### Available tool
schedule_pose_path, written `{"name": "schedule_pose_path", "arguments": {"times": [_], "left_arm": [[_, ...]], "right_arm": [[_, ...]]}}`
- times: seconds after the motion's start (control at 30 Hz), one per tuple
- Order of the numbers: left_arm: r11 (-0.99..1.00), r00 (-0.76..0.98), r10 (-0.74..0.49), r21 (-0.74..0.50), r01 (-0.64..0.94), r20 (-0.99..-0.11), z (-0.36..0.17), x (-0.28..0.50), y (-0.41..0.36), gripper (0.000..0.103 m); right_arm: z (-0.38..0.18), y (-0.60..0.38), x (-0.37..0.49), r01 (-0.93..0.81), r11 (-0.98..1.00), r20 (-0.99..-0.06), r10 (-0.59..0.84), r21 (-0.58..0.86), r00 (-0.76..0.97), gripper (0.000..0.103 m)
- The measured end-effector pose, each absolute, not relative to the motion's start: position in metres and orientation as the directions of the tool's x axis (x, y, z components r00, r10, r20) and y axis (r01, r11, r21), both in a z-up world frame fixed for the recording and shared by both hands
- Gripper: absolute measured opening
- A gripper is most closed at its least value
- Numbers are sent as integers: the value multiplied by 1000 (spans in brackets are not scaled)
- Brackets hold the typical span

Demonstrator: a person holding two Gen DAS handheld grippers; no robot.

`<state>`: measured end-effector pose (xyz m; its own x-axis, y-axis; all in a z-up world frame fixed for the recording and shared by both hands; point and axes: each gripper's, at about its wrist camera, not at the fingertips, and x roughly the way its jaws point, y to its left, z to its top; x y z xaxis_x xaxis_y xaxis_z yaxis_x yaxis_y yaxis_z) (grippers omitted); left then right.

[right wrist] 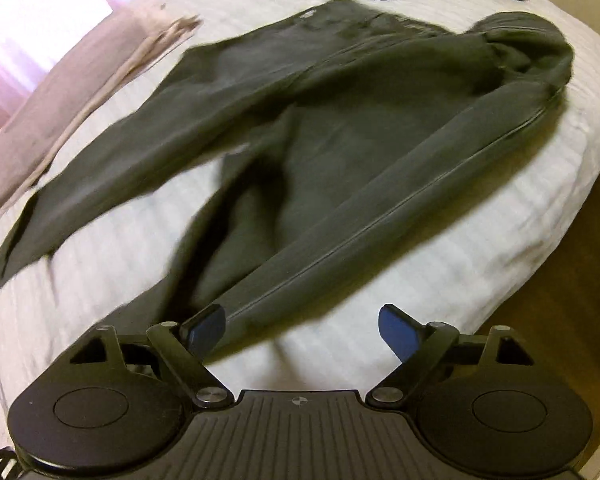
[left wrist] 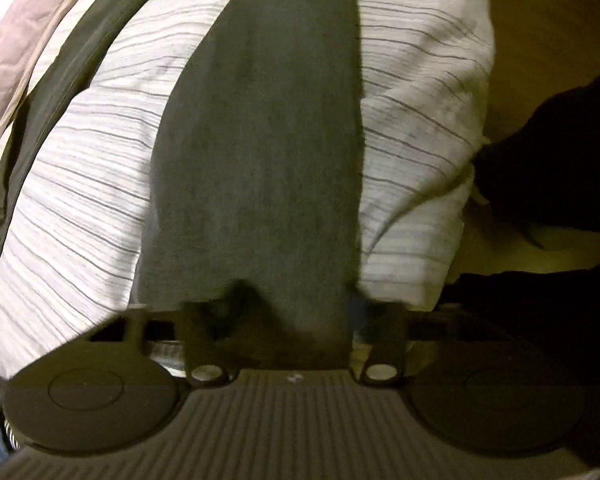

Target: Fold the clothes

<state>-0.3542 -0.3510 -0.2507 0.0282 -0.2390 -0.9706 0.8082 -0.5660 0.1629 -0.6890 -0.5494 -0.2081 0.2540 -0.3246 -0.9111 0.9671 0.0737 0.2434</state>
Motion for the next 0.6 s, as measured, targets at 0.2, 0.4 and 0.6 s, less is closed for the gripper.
{"name": "schedule_pose_path", "arguments": {"times": [0.2, 0.4, 0.6], "left_arm": [[-229, -108, -390, -17, 973, -914, -165, -251, -372, 6], [76, 171, -488, 153, 985, -856, -134, -155, -393, 6], [-159, 210, -500, 327, 932, -840, -170, -179, -388, 32]], "right_arm": [[-192, -527, -642, 966, 129, -903, -346, 225, 256, 86], [-185, -530, -623, 965, 146, -890, -376, 217, 258, 87], [-191, -519, -632, 972, 125, -910, -344, 201, 233, 87]]}}
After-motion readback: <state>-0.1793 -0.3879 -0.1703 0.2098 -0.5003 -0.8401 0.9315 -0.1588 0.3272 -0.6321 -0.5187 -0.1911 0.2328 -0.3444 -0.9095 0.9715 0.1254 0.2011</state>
